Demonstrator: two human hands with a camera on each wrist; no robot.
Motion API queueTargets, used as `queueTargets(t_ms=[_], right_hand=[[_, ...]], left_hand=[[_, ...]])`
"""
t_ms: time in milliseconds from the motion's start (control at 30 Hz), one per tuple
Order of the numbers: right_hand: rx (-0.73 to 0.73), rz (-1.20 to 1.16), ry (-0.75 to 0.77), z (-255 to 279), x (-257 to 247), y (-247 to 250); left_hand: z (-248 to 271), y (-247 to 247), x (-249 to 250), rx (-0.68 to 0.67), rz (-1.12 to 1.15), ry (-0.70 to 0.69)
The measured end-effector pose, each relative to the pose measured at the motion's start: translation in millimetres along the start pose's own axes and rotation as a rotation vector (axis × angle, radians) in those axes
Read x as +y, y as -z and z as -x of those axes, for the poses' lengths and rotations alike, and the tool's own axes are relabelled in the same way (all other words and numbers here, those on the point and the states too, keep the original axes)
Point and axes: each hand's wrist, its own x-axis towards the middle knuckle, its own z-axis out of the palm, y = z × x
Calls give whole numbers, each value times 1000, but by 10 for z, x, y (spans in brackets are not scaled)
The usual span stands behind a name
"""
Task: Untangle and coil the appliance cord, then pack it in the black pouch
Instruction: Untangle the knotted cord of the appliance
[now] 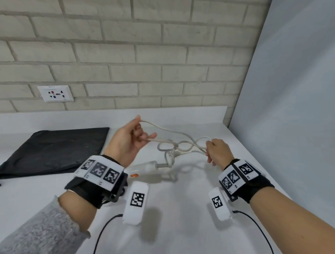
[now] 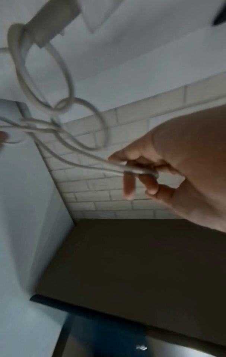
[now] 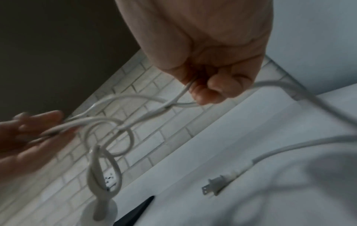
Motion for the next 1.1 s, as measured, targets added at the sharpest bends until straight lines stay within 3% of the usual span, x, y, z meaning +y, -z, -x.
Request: queueTargets(t_ms=[133,200,333,467,533,633,700,733,833,933,1033,1100], right_hand=[[42,167,53,-45,58,26],[60,96,125,-37,34,10],[-52,-213,172,5,-53,23],[-109,-21,322,67,-160,5],[-119,54,401,132,-232,-14],[-134,140,526,242,-360,-50],[-142,163,566,288,-427,-64],[-152,170,576,299,-447,-71],[-184,209,616,347,-473,-88],[-172,218,622,377,-467,-62],[-155,217,639,391,-503,-60],[-131,224,652,388,-534,-75]], left_hand=[[-39,223,152,108,76,-44],[-72,335,193,148,97,-27],[-43,436,148,103,-395,17],[46,316,8,35,-875,-6],[54,201,-21,47,-1146,-148],[27,32,-122,0,-1520,-517],[47,-91,-179,-65,-1506,-713],[43,-141,-197,-119,-1440,-745],[-2,-226,-237,-247,-1316,-572],[-32,-265,-203,-285,-1469,-345],[-15,-316,-257,-446,-1662,-127],[11,-343,-327,-492,-1683,-123]])
